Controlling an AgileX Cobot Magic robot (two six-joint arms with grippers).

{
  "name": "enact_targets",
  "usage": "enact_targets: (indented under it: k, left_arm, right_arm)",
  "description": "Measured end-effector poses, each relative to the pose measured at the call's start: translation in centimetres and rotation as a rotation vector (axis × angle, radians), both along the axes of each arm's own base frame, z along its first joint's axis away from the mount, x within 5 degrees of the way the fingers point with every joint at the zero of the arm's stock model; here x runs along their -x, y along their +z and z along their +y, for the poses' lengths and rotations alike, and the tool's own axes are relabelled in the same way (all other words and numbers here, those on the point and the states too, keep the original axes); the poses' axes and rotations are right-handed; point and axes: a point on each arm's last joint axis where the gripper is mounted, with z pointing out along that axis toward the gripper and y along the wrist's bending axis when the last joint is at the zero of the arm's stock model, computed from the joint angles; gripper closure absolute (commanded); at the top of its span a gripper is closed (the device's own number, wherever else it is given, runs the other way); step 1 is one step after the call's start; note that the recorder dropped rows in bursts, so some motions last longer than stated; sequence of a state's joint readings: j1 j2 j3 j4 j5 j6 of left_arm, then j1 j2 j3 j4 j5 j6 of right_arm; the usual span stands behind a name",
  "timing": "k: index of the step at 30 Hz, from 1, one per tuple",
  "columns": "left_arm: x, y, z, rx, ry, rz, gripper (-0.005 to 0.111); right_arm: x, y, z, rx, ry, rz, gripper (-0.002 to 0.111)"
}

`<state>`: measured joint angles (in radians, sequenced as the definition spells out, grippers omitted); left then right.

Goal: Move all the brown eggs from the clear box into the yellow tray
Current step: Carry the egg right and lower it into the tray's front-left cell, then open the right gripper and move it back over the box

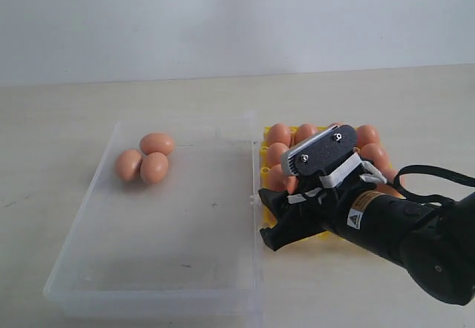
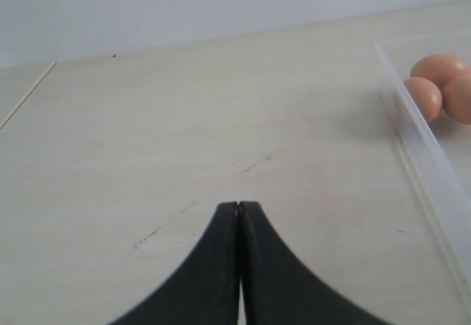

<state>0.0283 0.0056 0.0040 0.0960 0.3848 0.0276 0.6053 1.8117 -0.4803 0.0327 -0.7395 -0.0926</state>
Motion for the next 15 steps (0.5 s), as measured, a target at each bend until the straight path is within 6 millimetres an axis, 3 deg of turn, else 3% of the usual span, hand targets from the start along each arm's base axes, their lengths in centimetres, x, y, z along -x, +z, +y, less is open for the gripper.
enact_targets:
  k: [5,9,12,15]
  left_arm:
    - [0.0,0.0,0.0,0.000,0.000,0.000,0.107]
    - [0.0,0.0,0.0,0.000,0.000,0.000,0.107]
    - [0.0,0.0,0.0,0.000,0.000,0.000,0.107]
    - [0.0,0.0,0.0,0.000,0.000,0.000,0.107]
  right_arm:
    - [0.0,0.1,0.0,-0.031,-0.023,0.014,0.046]
    - [-0.2,1.6,0.0,-0.095,-0.052,0.014,0.052]
    - [-0.8,3.1,0.5,-0.115,-0.076,0.073,0.068]
    - [-1.8,4.5,1.4,-0.044,-0.096,0.227,0.098]
